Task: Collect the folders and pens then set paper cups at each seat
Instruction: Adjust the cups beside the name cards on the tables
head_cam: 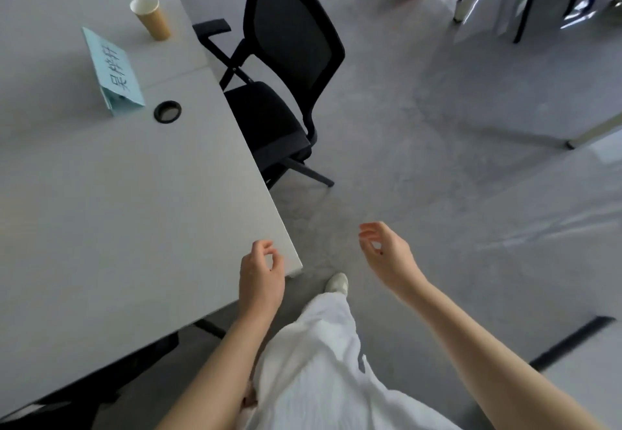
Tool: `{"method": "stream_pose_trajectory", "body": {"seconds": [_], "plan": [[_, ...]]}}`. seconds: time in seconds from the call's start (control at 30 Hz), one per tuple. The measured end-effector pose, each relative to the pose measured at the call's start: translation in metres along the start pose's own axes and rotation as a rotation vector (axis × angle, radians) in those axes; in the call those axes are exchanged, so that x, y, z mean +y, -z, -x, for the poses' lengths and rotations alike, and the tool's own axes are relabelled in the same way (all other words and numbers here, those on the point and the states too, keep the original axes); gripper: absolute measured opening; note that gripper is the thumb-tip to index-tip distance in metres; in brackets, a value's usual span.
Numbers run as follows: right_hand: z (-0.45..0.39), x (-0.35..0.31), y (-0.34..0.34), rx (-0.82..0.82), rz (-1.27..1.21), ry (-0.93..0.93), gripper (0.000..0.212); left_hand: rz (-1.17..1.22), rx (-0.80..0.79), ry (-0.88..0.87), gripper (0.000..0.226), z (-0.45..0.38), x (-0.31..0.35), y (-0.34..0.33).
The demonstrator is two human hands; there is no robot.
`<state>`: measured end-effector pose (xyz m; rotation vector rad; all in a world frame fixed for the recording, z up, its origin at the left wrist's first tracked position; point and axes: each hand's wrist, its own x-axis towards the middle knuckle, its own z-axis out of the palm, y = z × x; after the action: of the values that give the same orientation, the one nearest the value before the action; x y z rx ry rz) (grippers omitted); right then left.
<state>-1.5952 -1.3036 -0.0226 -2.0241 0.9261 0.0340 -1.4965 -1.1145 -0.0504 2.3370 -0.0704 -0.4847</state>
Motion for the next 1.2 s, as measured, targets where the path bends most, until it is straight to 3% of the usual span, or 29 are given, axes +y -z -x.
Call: {"method": "stream_pose_trajectory", "body": {"seconds": [0.33,0.5,0.73,0.83,1.2], "plan": [[-0.14,0.002,0.101,-0.081,0.054,-0.004,0.025,-0.011,-0.002,-0.056,0.029,-0.103,0.151,-0.062],[-0.214,0.018,0.144,-0.18,0.073,-0.023,0.023,0.005,0.063,0.042,0.027,-0.142,0.197,-0.104],[-0.339,0.009,0.229,-0.331,0.122,0.145,0.026,0.145,0.245,0.29,0.025,-0.178,0.283,-0.164],[-0.39,-0.005,0.257,-0.359,0.133,0.198,0.025,0.189,0.311,0.312,0.023,-0.189,0.317,-0.183],[-0.544,-0.106,0.259,-0.5,0.188,0.423,0.026,0.177,0.49,0.382,0.027,-0.266,0.363,-0.181]]}}
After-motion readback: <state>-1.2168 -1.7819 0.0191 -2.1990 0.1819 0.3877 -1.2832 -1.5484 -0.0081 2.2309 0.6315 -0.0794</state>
